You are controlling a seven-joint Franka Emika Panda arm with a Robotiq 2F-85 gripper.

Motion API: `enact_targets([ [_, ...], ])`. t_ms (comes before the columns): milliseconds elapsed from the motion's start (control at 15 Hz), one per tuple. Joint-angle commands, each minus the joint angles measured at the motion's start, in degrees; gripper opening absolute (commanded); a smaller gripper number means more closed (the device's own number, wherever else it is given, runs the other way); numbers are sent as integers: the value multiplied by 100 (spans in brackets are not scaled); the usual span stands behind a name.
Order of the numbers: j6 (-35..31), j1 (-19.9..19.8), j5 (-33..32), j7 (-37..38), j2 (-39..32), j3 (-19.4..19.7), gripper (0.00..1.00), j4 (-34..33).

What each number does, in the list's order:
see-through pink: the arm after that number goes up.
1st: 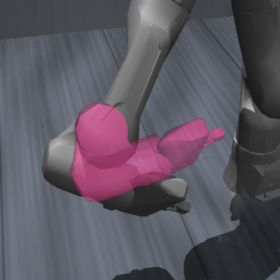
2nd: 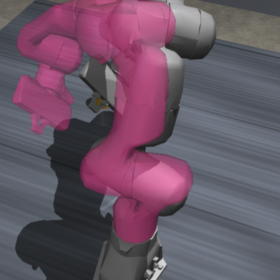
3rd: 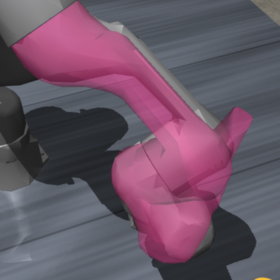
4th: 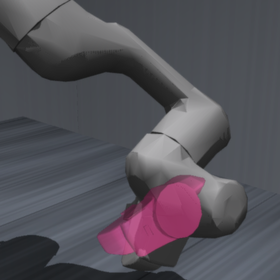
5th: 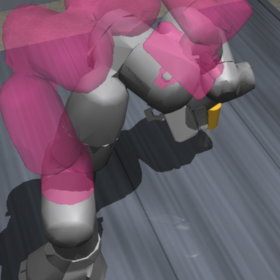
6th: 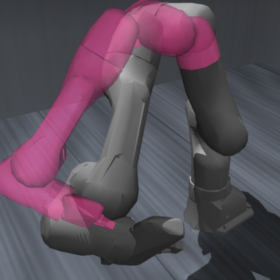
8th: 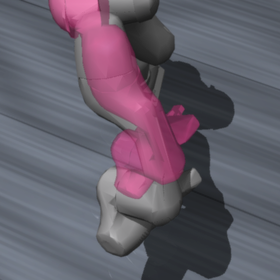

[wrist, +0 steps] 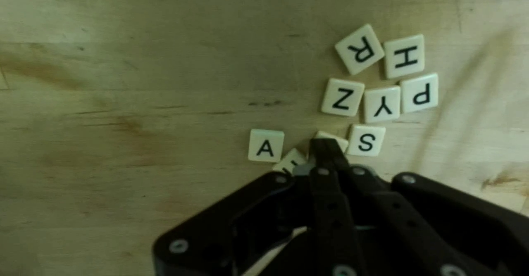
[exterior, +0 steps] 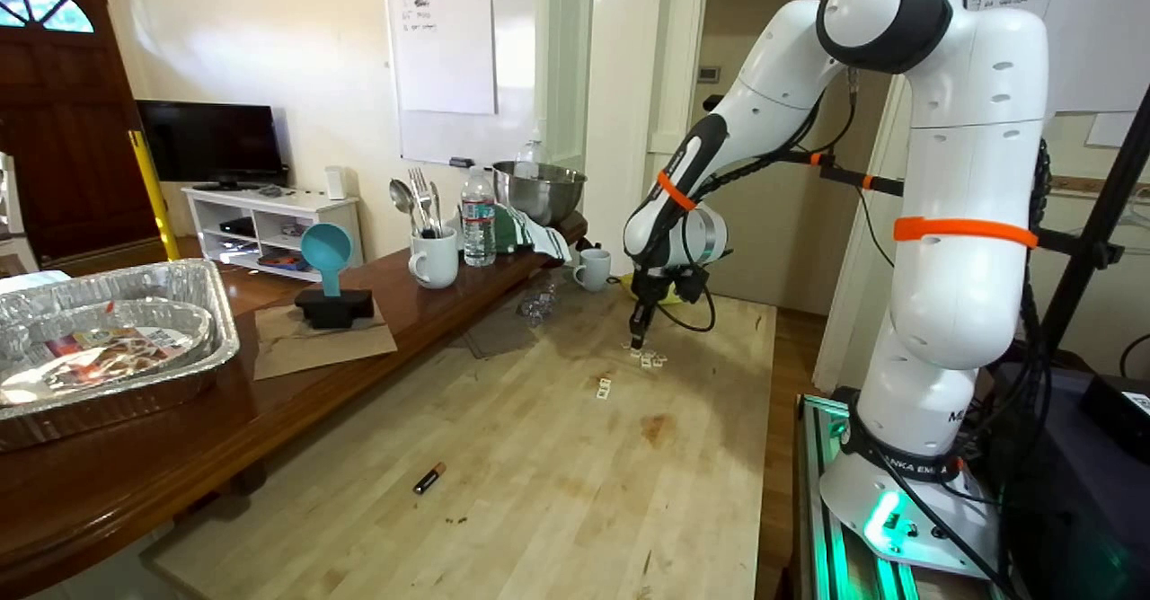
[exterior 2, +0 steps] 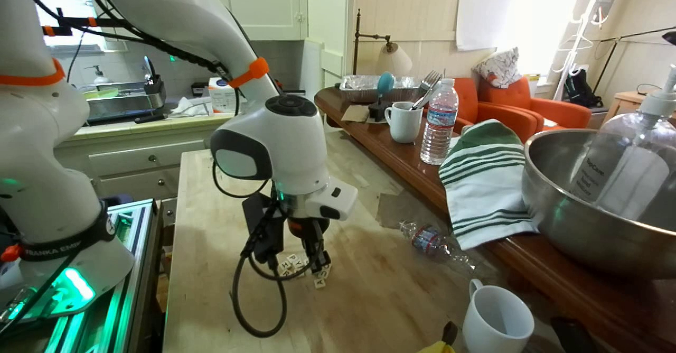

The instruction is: Replace the letter W with L on the pile of letters on the left to spell the word LET

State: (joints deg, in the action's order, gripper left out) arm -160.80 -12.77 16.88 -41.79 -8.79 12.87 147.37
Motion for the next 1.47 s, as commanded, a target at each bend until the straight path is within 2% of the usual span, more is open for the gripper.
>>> enact_targets([
  [0, -245, -50, 475, -283, -293, -235, 0, -138],
  [467, -481, 24, 694, -218, -433, -551, 0, -187],
  [1000, -288, 324, -119, 459, -156, -312, 0, 255],
  [1400, -328, 464, -176, 972, 156, -373, 0, 723],
])
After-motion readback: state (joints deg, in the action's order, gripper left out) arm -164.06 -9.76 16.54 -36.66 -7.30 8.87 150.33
